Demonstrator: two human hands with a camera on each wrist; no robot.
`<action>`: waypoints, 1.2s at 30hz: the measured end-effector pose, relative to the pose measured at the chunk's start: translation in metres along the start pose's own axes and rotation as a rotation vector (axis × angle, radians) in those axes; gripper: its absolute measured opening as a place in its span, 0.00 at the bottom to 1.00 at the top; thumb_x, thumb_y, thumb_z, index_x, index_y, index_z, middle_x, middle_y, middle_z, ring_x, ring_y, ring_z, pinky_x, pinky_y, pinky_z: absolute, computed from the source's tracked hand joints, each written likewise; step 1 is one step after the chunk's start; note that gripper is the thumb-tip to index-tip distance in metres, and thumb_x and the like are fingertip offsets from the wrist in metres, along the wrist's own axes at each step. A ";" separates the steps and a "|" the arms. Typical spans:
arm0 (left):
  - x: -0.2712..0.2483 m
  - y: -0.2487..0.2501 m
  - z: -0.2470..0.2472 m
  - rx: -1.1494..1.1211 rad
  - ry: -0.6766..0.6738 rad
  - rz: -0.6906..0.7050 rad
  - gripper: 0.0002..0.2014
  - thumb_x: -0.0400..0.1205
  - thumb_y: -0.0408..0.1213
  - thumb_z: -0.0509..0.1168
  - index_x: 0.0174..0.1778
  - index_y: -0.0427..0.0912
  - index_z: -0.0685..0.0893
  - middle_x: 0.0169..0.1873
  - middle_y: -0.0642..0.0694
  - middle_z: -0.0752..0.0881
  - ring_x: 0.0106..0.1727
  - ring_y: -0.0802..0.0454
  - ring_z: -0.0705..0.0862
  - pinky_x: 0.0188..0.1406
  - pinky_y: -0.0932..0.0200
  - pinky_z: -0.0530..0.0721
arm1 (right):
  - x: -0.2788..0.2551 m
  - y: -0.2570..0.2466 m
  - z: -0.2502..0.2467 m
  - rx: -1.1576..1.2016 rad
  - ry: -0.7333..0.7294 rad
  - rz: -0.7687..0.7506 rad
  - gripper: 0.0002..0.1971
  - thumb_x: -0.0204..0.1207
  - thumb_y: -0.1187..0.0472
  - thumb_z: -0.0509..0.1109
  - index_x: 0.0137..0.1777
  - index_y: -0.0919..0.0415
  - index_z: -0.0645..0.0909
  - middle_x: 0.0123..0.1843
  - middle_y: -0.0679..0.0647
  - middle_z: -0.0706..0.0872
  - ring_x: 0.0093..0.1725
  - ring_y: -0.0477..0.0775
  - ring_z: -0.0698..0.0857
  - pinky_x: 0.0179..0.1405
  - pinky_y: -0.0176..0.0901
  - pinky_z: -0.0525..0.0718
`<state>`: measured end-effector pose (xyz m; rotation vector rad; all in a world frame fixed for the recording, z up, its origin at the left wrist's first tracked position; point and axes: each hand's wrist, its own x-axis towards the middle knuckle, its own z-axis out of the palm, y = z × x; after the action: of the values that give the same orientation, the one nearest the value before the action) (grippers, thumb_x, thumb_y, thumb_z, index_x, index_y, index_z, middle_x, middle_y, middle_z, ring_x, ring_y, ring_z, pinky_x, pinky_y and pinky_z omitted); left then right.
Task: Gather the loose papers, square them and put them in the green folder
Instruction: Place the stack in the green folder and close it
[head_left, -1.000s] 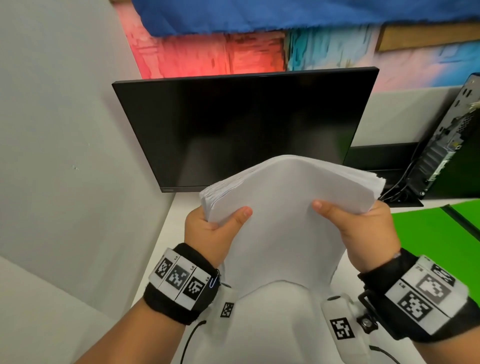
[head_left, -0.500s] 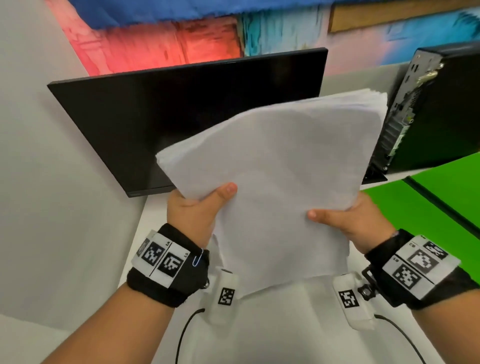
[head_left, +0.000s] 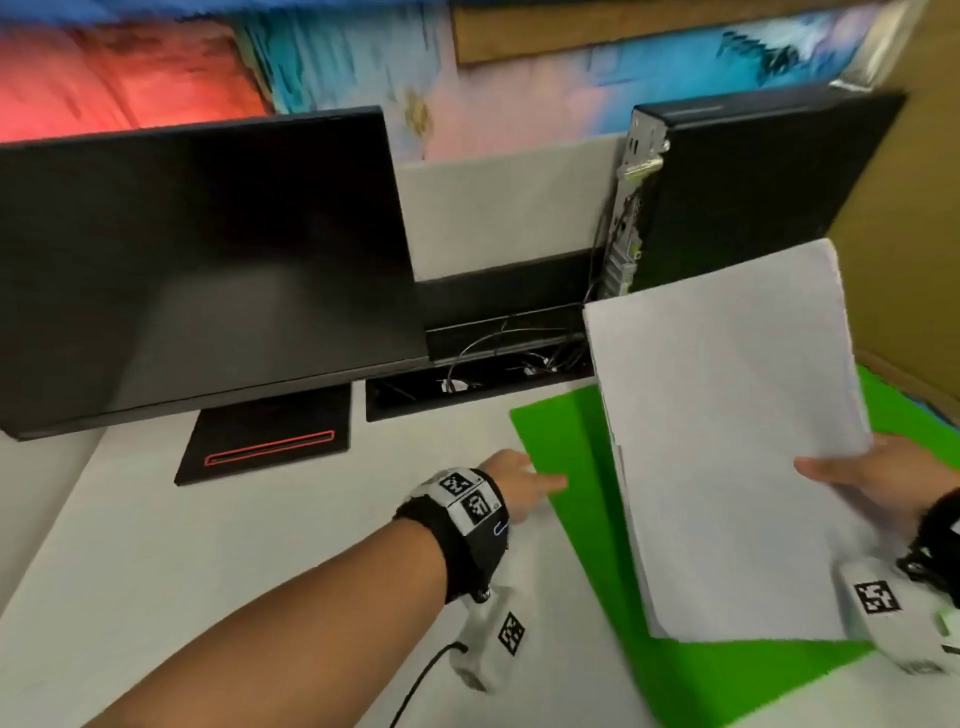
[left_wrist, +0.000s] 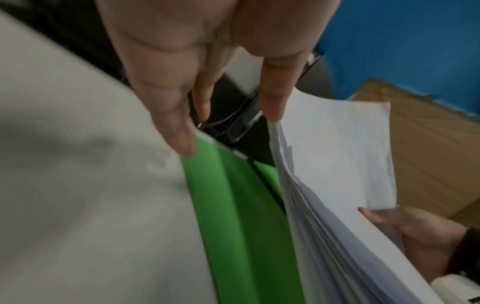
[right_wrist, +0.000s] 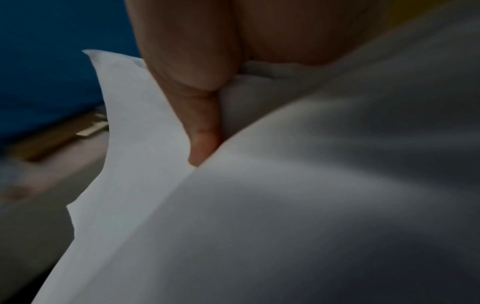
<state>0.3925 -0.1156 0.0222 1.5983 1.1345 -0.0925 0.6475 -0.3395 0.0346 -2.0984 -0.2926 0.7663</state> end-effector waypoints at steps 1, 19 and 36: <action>0.005 -0.007 0.013 0.012 -0.006 -0.082 0.27 0.75 0.45 0.69 0.66 0.32 0.76 0.64 0.35 0.82 0.65 0.37 0.82 0.65 0.45 0.82 | 0.014 0.012 -0.011 -0.087 0.004 0.049 0.20 0.53 0.58 0.85 0.42 0.67 0.84 0.27 0.53 0.91 0.25 0.50 0.89 0.41 0.54 0.87; 0.020 -0.021 0.079 -0.379 -0.008 -0.243 0.21 0.70 0.35 0.71 0.58 0.41 0.74 0.59 0.33 0.82 0.55 0.33 0.85 0.49 0.34 0.86 | 0.067 0.039 0.017 -0.313 0.020 0.160 0.21 0.67 0.63 0.78 0.55 0.78 0.82 0.60 0.71 0.85 0.52 0.64 0.83 0.49 0.46 0.75; -0.074 0.068 -0.083 0.122 0.293 0.227 0.11 0.79 0.28 0.55 0.54 0.42 0.76 0.38 0.38 0.85 0.29 0.41 0.84 0.19 0.58 0.83 | 0.052 0.015 0.058 -0.337 -0.198 0.091 0.25 0.66 0.65 0.78 0.62 0.75 0.79 0.55 0.67 0.85 0.49 0.62 0.81 0.54 0.48 0.77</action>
<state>0.3604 -0.0897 0.1456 1.8831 1.1769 0.2323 0.6511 -0.2872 -0.0249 -2.3653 -0.4628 1.0413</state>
